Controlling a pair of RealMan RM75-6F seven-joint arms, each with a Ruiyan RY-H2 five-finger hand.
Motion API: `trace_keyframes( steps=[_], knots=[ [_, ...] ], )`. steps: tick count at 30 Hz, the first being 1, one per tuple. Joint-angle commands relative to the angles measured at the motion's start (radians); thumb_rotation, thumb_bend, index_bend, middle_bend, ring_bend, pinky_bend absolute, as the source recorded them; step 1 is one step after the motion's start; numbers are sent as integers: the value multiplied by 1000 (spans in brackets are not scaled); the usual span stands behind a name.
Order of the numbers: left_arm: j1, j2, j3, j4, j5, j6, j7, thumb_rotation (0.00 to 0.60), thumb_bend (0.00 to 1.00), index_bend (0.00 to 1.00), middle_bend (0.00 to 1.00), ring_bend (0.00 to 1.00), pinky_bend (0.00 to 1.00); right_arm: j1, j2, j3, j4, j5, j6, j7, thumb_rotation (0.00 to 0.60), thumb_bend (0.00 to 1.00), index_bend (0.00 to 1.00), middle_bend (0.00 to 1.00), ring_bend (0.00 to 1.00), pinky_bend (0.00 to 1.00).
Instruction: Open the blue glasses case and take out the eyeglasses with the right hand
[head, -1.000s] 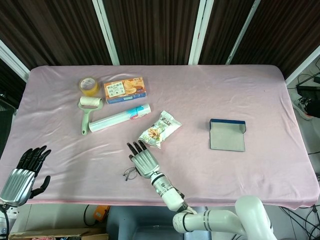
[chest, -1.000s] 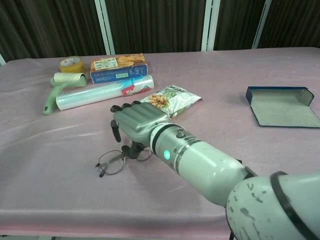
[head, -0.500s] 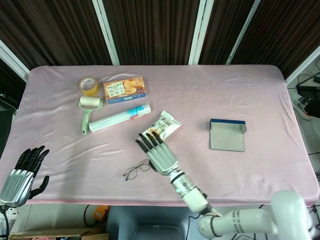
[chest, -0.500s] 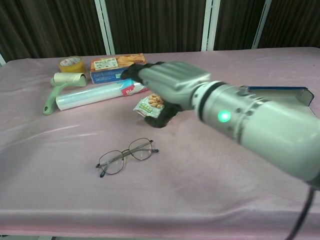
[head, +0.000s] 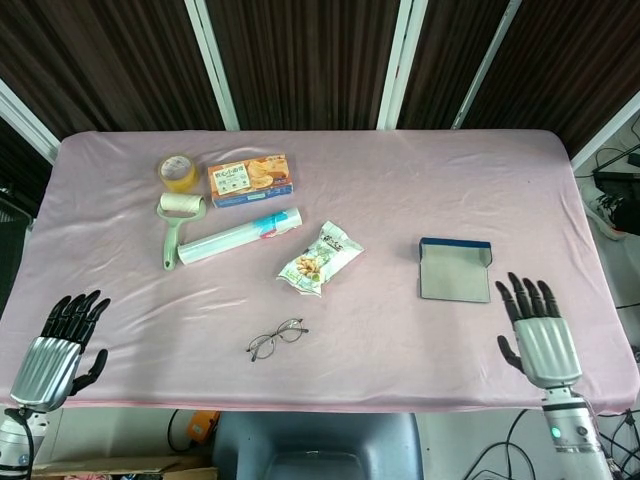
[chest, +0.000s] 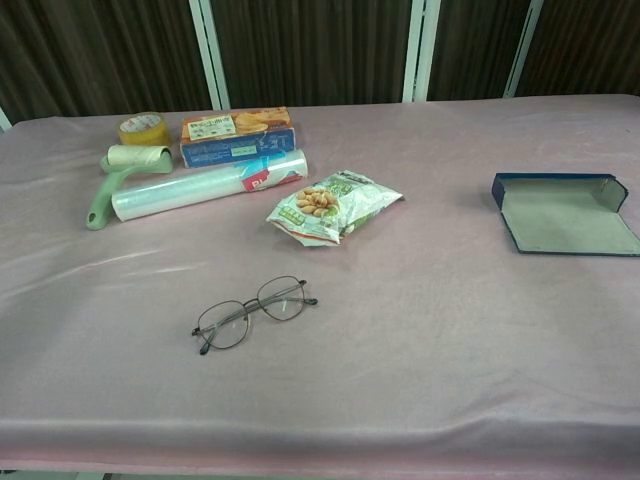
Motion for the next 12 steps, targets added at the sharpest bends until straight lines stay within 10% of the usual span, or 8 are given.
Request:
trace_keyframes(
  steps=[1, 12],
  knots=[
    [-2, -11, -1, -3, -1, -4, 18, 600, 422, 0, 0, 0, 0, -129, 14, -16, 139, -104, 122, 202, 600, 478, 69, 0, 0, 0],
    [6, -8, 0, -11, -14, -2, 26, 600, 423, 0, 0, 0, 0, -145, 26, 31, 138, -127, 58, 222, 600, 478, 58, 0, 0, 0]
  ],
)
